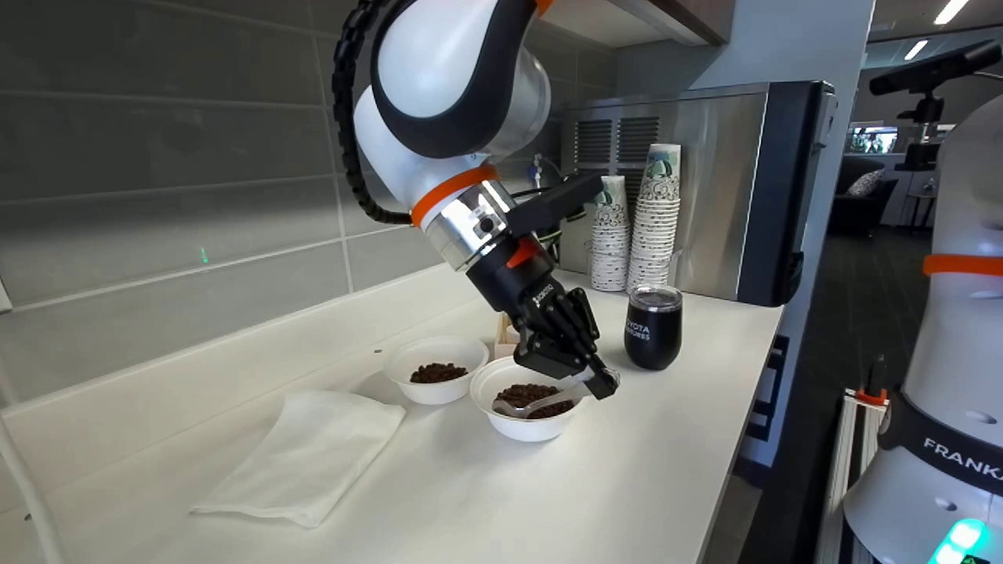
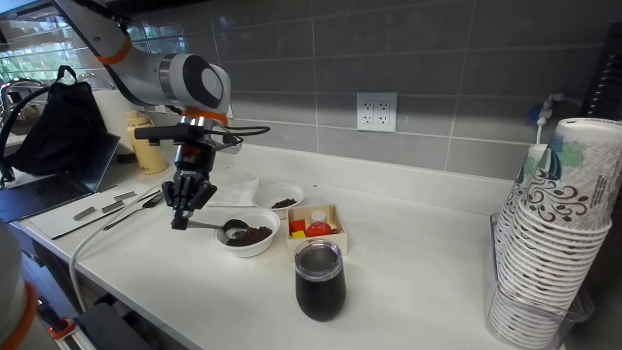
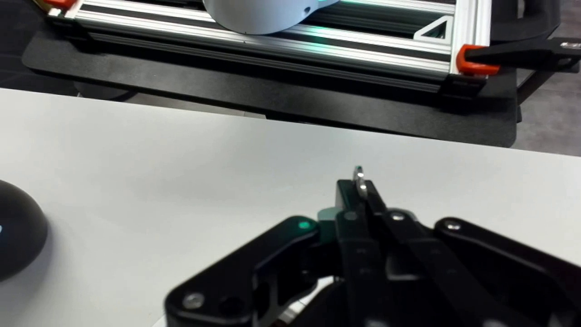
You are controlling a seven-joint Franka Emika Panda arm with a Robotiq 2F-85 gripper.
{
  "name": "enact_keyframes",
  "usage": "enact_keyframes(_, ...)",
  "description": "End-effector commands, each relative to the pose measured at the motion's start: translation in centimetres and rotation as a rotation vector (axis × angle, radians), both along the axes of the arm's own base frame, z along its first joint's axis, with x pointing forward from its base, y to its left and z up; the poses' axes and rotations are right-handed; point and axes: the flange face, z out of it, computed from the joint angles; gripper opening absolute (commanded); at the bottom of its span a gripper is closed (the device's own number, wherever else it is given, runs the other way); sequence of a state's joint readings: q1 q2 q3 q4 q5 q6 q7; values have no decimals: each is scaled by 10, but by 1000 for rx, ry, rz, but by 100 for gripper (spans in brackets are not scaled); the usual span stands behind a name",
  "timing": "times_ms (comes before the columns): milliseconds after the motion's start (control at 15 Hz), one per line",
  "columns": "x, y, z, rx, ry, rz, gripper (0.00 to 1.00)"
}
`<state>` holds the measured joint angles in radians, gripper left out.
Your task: Use the spoon to stir in the closest bowl, then transfer a spoonful of contents from the closest bowl to the furthest bowl
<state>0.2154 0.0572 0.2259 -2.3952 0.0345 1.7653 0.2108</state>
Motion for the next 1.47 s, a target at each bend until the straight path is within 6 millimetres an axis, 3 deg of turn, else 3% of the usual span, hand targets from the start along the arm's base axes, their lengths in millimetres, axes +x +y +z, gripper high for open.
enact_keyframes(0,-10,2,-6,-108,18,22,1)
enact_keyframes(867,-32,0,-23,-470,30,72,1)
enact_keyframes(1400,-38,-6,-42,-540,75,81,1)
